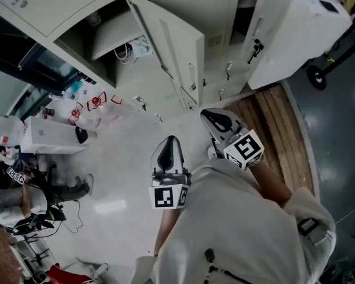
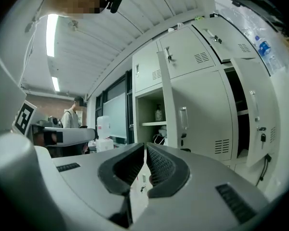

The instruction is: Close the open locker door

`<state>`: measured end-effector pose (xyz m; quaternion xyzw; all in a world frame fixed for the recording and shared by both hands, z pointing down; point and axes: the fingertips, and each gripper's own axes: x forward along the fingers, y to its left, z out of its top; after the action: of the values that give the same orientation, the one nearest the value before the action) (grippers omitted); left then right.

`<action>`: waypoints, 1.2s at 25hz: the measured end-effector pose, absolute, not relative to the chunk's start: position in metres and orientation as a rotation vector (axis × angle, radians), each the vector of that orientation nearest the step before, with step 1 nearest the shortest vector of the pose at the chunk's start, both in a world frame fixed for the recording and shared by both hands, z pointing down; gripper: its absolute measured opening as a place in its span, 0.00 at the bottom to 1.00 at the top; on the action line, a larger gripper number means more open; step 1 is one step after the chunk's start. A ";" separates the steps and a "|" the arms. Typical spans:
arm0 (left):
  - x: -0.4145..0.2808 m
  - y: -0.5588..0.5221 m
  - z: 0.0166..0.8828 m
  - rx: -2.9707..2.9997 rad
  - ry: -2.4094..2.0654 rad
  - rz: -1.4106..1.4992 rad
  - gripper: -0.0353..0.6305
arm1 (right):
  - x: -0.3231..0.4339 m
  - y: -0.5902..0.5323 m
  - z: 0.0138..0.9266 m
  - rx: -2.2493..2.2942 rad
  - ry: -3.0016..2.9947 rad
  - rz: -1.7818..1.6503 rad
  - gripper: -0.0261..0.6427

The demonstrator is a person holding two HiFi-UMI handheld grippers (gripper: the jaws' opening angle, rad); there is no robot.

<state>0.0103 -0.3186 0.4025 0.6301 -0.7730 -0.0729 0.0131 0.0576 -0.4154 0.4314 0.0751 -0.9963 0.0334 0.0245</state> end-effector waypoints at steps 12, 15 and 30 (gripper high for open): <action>0.015 -0.330 0.401 1.711 -2.622 -0.231 0.08 | 0.033 -0.468 0.403 -0.162 -3.104 0.013 0.34; 0.012 -0.329 0.401 1.661 -2.658 -0.234 0.08 | 0.024 -0.477 0.395 -0.213 -3.112 -0.016 0.34; -0.012 -0.306 0.415 1.429 -2.774 -0.236 0.08 | -0.013 -0.448 0.391 -0.641 -3.081 0.008 0.30</action>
<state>-0.0119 -0.3064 0.4146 0.4566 -0.8864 -0.0756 0.0064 -0.0126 -0.4484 0.3910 -0.2037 -0.9790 0.0025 -0.0029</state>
